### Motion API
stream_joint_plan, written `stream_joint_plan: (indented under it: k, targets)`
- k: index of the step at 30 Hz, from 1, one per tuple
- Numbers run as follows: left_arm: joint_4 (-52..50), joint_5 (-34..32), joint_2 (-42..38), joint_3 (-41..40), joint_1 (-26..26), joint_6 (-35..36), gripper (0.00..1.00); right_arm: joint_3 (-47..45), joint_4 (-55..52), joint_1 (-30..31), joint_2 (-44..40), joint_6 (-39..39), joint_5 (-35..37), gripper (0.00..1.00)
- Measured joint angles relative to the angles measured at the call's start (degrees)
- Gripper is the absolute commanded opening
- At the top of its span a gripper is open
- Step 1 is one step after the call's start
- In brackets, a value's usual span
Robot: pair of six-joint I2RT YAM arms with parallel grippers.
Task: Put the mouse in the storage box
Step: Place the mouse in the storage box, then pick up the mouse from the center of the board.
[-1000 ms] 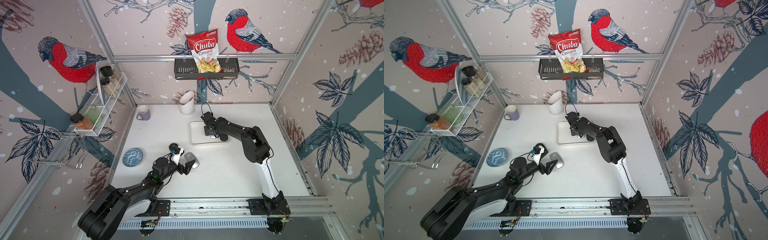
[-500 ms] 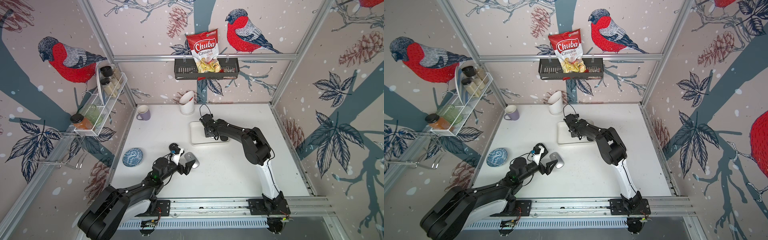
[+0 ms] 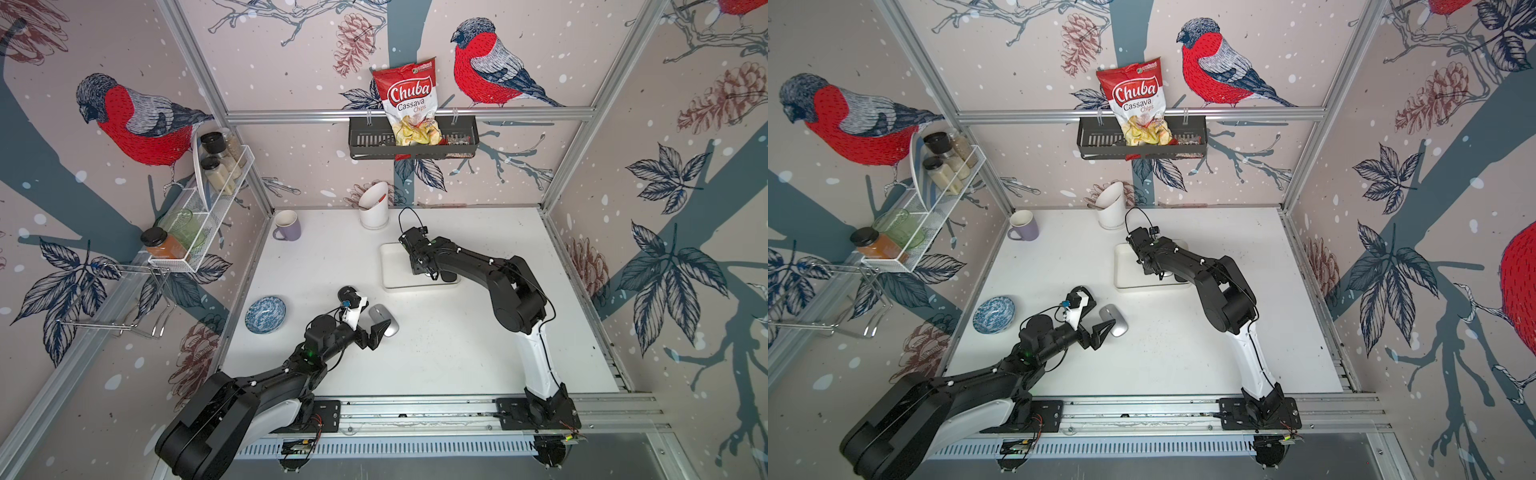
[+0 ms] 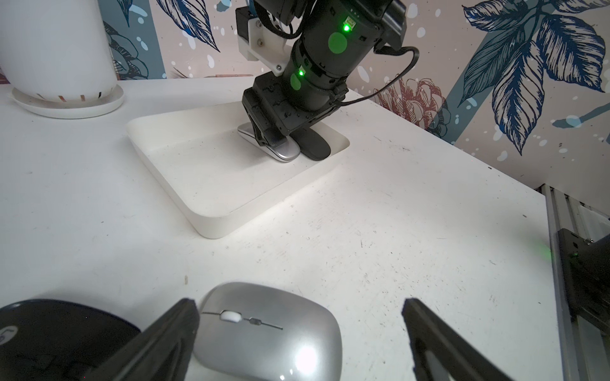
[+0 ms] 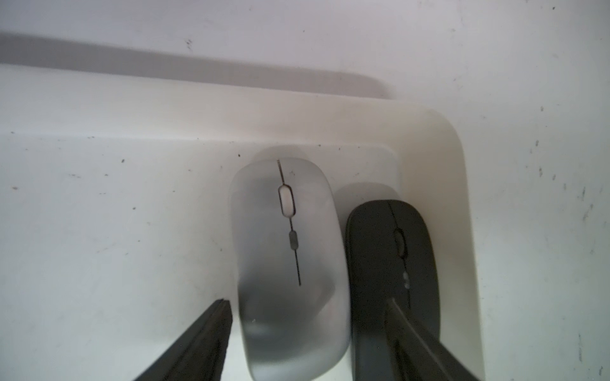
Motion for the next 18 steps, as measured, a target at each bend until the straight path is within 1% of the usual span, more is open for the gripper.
stream_joint_plan:
  k: [3,6,8,11,15,17,18]
  targets:
    - [-0.33,-1.49,-1.22,-0.28,0.0,-0.24,0.99,0.39,-0.52,0.31,-1.38,-0.02,-0.17,0.81]
    - [-1.16,-4.26,-3.52,-0.72,-0.04,-1.42,0.99,-1.84,0.63,0.7,-5.4,-0.63,-0.96,0.85]
    - [-2.19,-7.98,-5.33,-0.83,-0.04,-2.64,0.99,-4.92,2.95,0.92,-9.4,-1.49,-1.66,0.88]
    - [-5.64,-16.59,-9.09,-0.11,-0.04,-5.66,0.99,-12.2,8.0,0.66,-16.44,-1.99,-2.84,0.91]
    - [-13.9,-25.73,-14.25,3.23,-0.04,-14.4,0.99,-19.39,13.51,-1.88,-22.32,-2.75,-5.25,0.91]
    - [-20.87,-28.57,-14.21,7.76,-0.04,-19.65,0.99,-21.9,15.52,-2.69,-23.65,-2.71,-5.35,0.91]
    - [-24.57,-29.7,-12.96,10.8,-0.04,-22.23,0.99,-23.28,16.52,-2.73,-24.06,-2.67,-5.49,0.91]
